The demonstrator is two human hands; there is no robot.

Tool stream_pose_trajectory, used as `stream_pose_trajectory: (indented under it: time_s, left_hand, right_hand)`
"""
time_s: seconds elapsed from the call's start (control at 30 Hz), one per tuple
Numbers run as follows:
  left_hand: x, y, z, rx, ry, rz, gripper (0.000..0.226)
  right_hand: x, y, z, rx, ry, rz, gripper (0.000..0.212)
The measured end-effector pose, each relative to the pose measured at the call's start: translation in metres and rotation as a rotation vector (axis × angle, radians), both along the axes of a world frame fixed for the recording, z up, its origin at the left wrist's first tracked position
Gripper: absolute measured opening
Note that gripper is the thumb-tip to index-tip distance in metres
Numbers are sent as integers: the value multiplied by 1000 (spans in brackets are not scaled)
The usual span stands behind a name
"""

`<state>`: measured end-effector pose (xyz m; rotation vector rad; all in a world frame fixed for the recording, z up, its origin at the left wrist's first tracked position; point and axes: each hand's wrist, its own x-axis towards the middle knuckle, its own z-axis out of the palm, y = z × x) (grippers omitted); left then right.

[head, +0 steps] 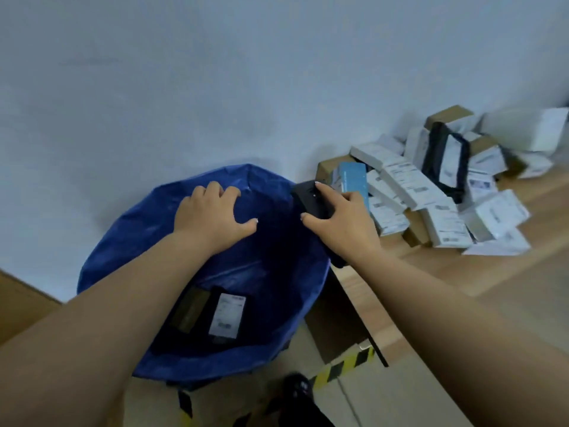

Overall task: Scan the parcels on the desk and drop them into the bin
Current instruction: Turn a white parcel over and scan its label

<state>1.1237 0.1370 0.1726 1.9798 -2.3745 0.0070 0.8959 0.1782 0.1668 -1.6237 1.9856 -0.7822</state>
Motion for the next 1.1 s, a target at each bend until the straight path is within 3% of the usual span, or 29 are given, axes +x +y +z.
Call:
stream_pose_trajectory:
  time_s: [0.23, 0.53, 0.93, 1.1]
  left_hand:
    - [-112, 14, 37, -49, 27, -276, 75]
    - [-310, 44, 69, -125, 35, -558, 76]
    - [-602, 114, 49, -103, 138, -707, 72]
    - [-688, 113, 44, -104, 82, -748, 74]
  right_hand:
    - [-97, 68, 42, -43, 64, -208, 70]
    - [-270, 157, 65, -131, 102, -470, 70]
    - [-526, 250, 68, -122, 172, -604, 70]
    - [-610, 252, 60, -114, 153, -661, 70]
